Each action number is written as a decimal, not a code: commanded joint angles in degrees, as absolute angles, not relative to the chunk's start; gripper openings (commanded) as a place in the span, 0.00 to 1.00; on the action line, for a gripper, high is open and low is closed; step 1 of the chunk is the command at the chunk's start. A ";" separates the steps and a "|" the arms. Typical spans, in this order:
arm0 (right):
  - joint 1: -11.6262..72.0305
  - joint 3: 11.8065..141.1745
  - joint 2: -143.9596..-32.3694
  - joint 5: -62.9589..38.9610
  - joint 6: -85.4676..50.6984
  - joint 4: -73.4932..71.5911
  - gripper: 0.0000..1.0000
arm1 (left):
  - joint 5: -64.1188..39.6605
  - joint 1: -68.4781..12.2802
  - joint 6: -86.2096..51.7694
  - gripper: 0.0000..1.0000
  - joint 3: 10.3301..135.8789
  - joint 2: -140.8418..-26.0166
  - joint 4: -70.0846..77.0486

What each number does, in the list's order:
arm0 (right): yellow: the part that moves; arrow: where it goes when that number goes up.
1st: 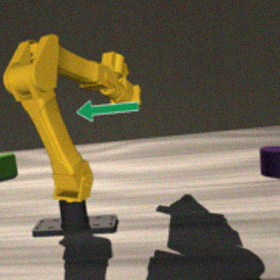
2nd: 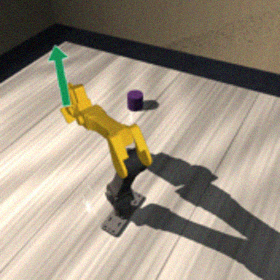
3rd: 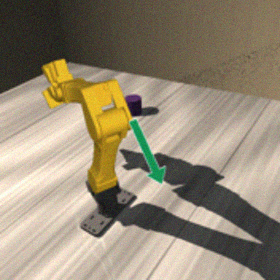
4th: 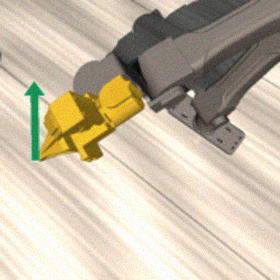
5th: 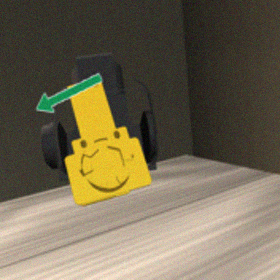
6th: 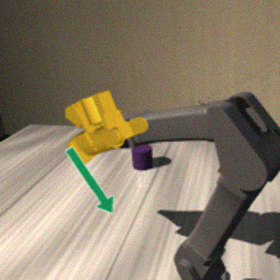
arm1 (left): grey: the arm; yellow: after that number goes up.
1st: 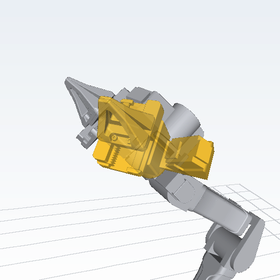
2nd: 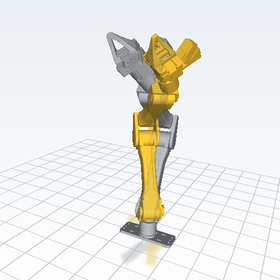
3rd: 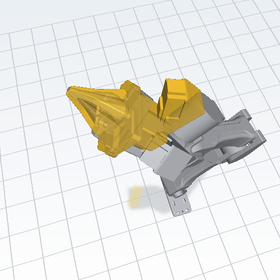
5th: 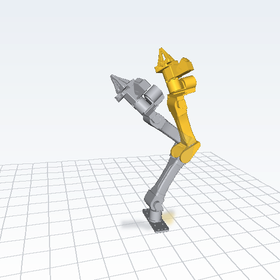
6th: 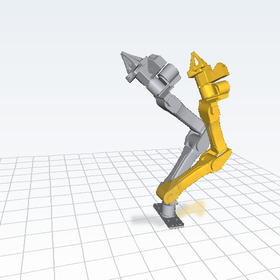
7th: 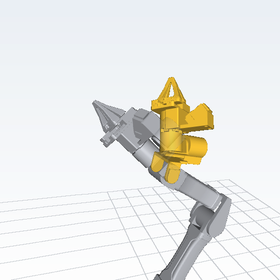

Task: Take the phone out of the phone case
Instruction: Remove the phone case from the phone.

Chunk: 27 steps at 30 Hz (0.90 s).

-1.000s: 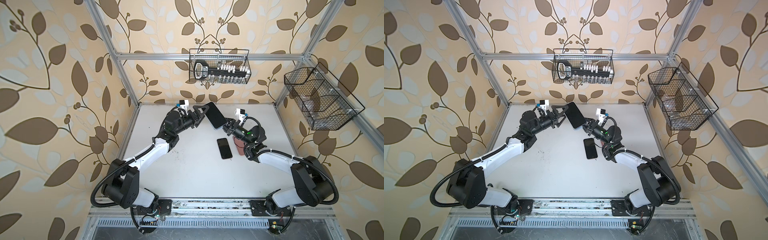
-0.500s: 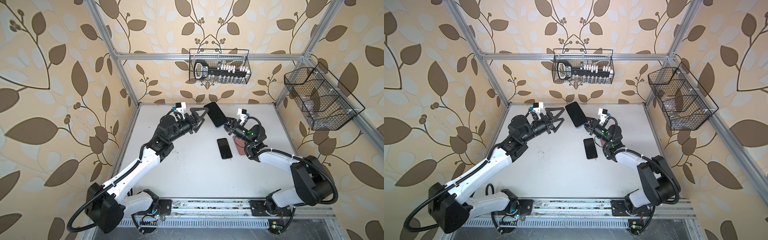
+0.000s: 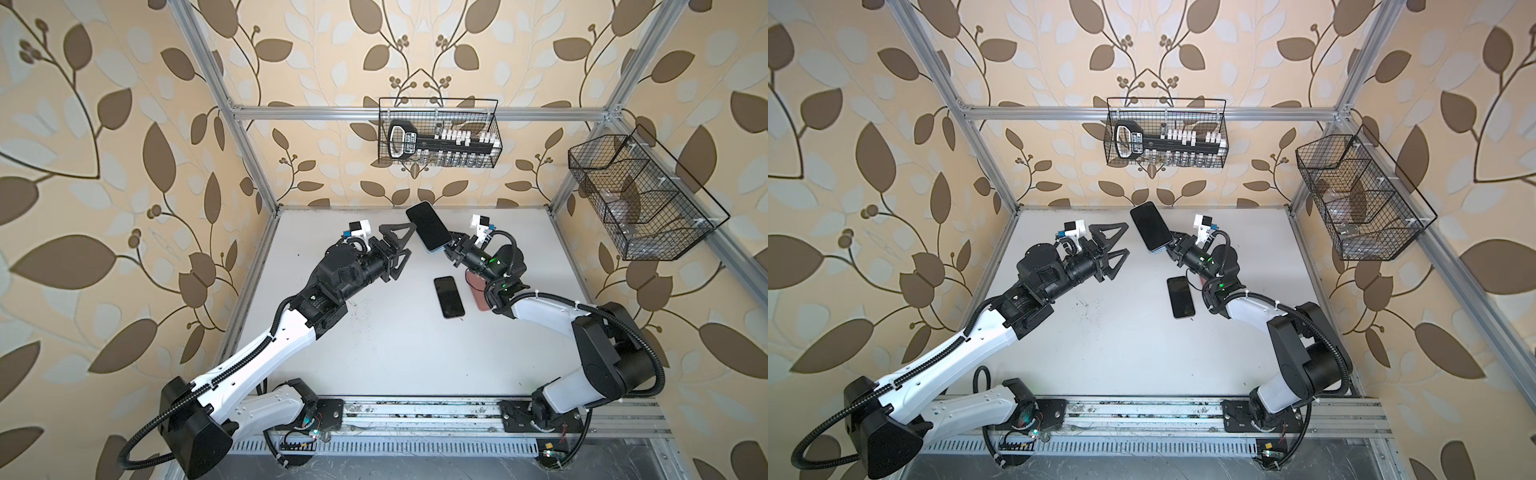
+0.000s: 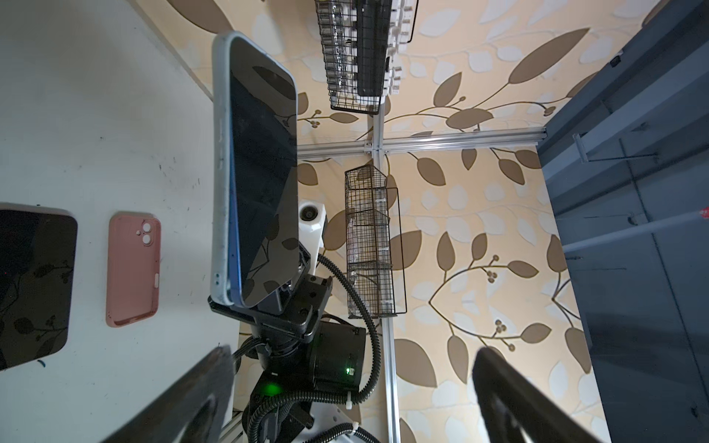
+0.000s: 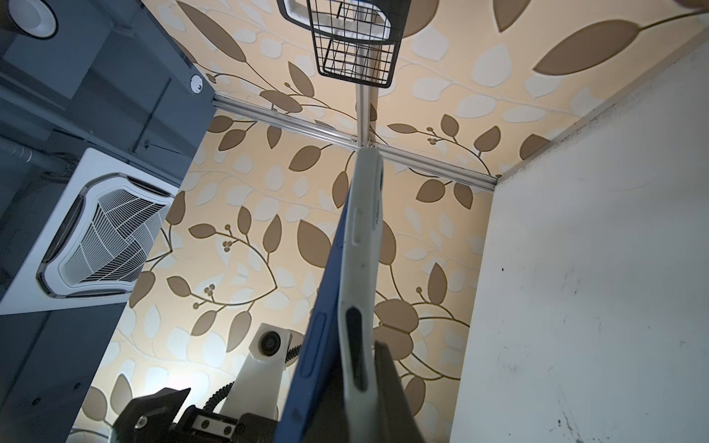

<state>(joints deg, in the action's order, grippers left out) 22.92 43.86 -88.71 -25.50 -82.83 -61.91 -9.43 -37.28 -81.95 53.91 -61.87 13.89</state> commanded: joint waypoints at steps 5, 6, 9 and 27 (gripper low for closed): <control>23.63 46.61 -89.56 -24.18 -82.77 -66.01 0.00 | -7.26 -39.28 -84.76 0.99 57.37 -66.22 19.15; 23.73 46.71 -89.56 -24.11 -82.71 -65.93 0.00 | -7.29 -39.33 -84.90 0.99 57.69 -66.84 19.57; 23.99 46.58 -89.58 -23.82 -82.53 -65.74 0.00 | -7.71 -39.46 -85.69 0.99 58.35 -68.56 20.18; 25.52 46.58 -91.05 -21.25 -83.10 -68.17 0.00 | -6.89 -40.34 -88.09 0.99 58.54 -71.75 23.98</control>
